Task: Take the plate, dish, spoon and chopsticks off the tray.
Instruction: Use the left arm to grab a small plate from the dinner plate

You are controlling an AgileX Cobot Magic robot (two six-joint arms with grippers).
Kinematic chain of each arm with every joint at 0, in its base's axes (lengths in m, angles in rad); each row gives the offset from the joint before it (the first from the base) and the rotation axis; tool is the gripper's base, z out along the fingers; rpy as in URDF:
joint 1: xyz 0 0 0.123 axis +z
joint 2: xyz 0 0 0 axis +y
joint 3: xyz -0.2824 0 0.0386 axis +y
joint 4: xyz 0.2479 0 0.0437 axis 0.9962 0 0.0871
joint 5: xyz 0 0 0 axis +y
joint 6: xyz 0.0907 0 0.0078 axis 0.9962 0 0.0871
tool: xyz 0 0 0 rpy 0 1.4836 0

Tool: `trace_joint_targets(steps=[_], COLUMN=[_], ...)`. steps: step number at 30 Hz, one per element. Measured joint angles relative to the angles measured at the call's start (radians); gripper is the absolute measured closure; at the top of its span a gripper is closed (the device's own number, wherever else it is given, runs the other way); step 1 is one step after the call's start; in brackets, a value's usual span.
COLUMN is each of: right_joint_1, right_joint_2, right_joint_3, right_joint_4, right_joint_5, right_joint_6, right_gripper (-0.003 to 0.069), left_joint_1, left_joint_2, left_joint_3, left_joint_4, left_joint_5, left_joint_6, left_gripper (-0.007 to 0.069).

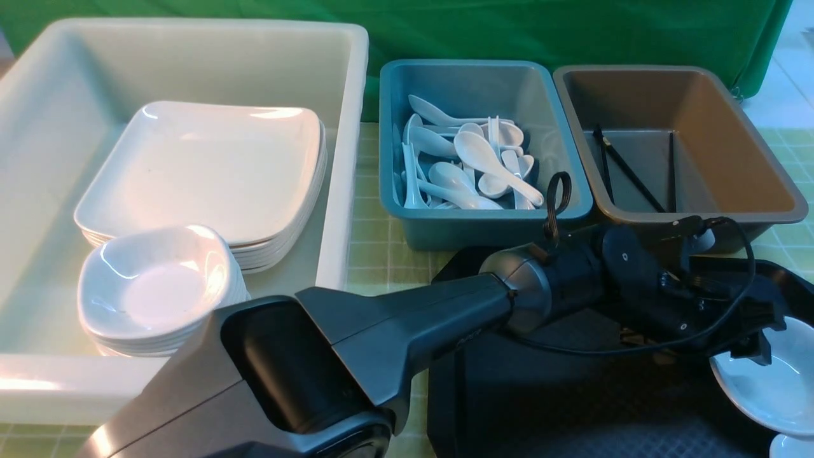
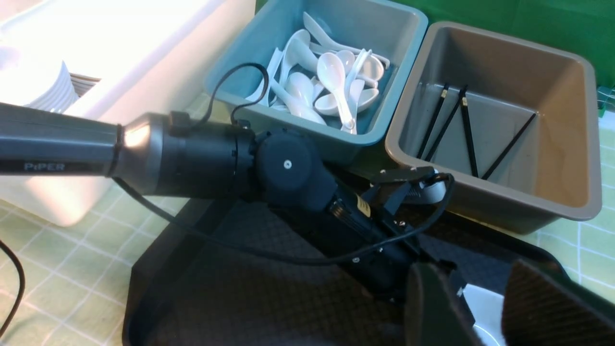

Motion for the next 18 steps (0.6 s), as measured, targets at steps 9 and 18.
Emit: trace_joint_targets(steps=[9, 18], right_joint_1=[0.000, 0.000], right_joint_2=[0.000, 0.000], right_joint_3=[0.000, 0.000], right_joint_4=[0.001, 0.001], right_joint_5=[0.000, 0.000], right_joint_6=[0.000, 0.000], right_gripper=[0.0438, 0.0434], left_joint_1=[-0.002, -0.001], left_joint_2=[0.000, 0.000], left_joint_3=[0.000, 0.000], left_joint_4=[0.030, 0.044], left_joint_5=[-0.032, -0.061], left_joint_6=[0.000, -0.034], left_gripper=[0.0406, 0.0617])
